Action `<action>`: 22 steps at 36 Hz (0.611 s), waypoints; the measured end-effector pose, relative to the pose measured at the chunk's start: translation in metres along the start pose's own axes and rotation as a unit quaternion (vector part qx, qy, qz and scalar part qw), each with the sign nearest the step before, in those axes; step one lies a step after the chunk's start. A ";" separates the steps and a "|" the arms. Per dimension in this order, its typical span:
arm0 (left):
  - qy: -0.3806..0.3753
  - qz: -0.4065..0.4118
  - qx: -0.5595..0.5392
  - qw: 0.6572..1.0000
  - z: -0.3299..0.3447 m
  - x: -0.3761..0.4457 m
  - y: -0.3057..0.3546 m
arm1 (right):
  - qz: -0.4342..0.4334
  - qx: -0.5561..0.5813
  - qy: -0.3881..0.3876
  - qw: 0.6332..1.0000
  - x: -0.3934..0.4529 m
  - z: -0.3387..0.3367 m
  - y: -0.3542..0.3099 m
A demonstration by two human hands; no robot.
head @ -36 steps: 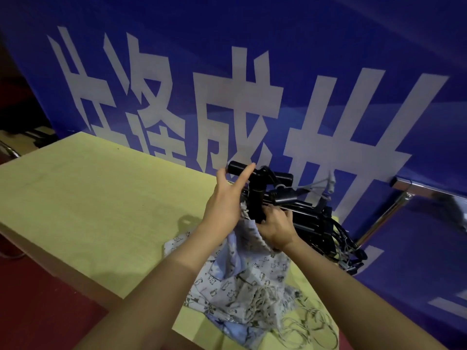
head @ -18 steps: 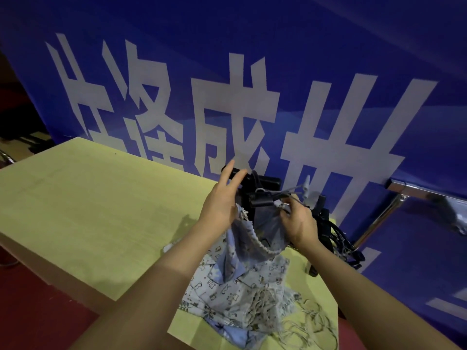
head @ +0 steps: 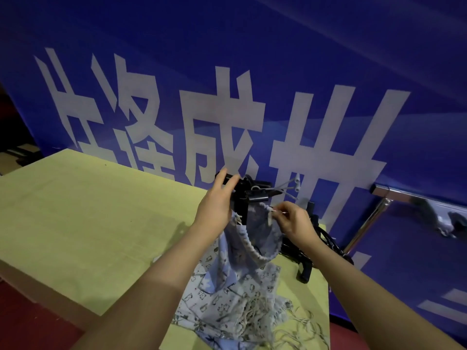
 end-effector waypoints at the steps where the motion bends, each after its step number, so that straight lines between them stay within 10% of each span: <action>1: 0.001 -0.003 0.005 1.000 0.001 0.000 0.000 | 0.005 0.015 -0.005 1.000 -0.001 0.000 0.001; 22: 0.061 0.010 0.156 0.986 -0.026 0.001 0.023 | 0.118 0.222 0.013 0.968 0.001 -0.023 0.015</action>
Point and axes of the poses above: each hand's wrist, its own x-axis towards the middle knuckle, its own z-axis out of the palm, y = z × x, the point moved 8 cm from there along x, towards the middle knuckle
